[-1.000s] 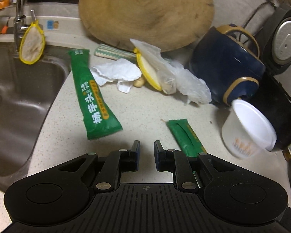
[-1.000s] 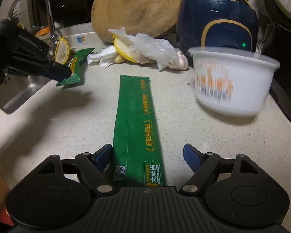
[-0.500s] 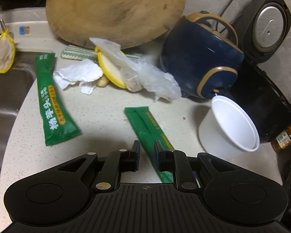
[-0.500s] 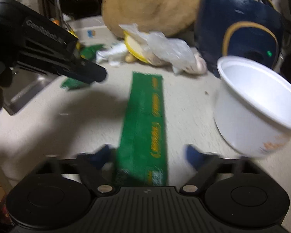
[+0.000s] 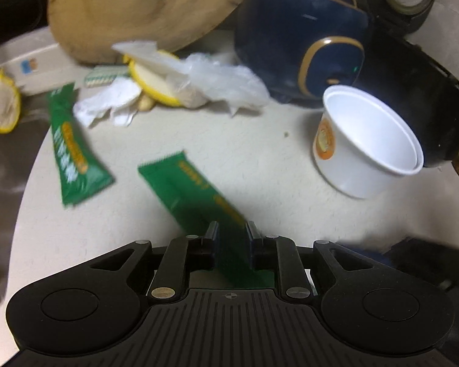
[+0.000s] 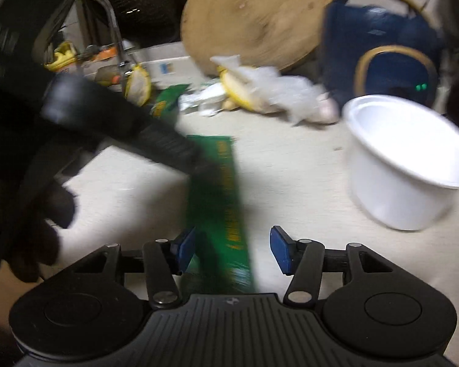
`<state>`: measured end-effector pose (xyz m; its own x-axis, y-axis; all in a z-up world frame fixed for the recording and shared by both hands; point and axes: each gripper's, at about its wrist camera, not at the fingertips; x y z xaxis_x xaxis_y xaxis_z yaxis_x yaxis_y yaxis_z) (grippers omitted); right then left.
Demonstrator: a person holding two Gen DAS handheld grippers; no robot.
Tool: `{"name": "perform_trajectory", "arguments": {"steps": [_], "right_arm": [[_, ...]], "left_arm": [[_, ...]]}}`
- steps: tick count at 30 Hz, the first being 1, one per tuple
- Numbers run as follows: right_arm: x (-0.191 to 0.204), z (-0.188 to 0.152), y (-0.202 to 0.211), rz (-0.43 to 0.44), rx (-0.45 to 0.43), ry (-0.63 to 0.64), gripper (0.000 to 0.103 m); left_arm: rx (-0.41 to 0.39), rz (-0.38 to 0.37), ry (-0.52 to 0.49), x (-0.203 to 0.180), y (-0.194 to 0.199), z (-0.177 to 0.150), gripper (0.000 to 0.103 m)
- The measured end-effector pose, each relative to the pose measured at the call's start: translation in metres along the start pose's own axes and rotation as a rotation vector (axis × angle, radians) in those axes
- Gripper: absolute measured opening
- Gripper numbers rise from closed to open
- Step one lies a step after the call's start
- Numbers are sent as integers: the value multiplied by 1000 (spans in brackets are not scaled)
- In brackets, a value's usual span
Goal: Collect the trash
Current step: 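Close the left gripper on the white cup rim while the right gripper grasps the green strip, then lift the white cup with the left gripper while the right gripper lifts the green strip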
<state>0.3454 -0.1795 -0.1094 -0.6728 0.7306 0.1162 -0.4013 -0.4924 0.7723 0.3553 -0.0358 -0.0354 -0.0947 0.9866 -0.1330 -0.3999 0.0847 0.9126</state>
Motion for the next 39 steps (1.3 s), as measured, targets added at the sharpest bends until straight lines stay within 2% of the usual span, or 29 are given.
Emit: {"name": "perform_trajectory", "arguments": {"steps": [3,8,12,17,19,23,24,25,26,28,30,32,34,37,39], "right_arm": [[-10,-7,12,-27,-9,-12,58],[-12,-10,9,-13,11,9,58],[-1,-8,0,42,20,39,58],[16,1,-23,54,39,110,58],[22,6,-31,35,28,137,63],[28,20,-44,38,22,164,64],[28,22,-44,50,23,168,57],[28,21,-43,47,20,177,43],[29,21,-42,41,21,191,41],[28,17,-36,26,23,195,27],[23,12,-31,14,33,181,21],[16,4,-22,7,41,162,20],[9,-4,-16,-21,38,147,20],[-3,-16,-8,-58,30,105,20],[-9,-19,-4,-64,33,74,20]], "left_arm": [[25,-43,26,-2,-5,-5,21],[38,-34,35,-5,-9,-7,21],[16,-29,35,-7,-5,-6,21],[-8,-3,42,-1,6,-9,21],[-20,6,55,4,12,-9,21],[-48,21,69,8,23,-7,21],[-55,23,69,8,25,-6,21],[-60,25,69,8,27,-5,21],[-66,22,69,7,29,-4,21],[-84,-12,70,6,33,-1,21],[-104,-93,80,3,38,5,21],[-114,-203,97,-4,40,17,21],[-121,-280,97,-12,37,32,21],[-122,-338,81,-28,25,57,21],[-74,-343,76,-38,8,74,21]]}}
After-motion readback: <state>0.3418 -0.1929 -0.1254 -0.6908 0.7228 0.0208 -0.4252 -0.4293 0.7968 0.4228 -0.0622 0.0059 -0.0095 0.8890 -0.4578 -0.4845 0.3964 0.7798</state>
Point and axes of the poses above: each gripper's, at about its wrist camera, not at the fingertips, and y roughly against the way its jaws point, x to its left, z to its top, and after that the axes turned 13 degrees about x, right-handed
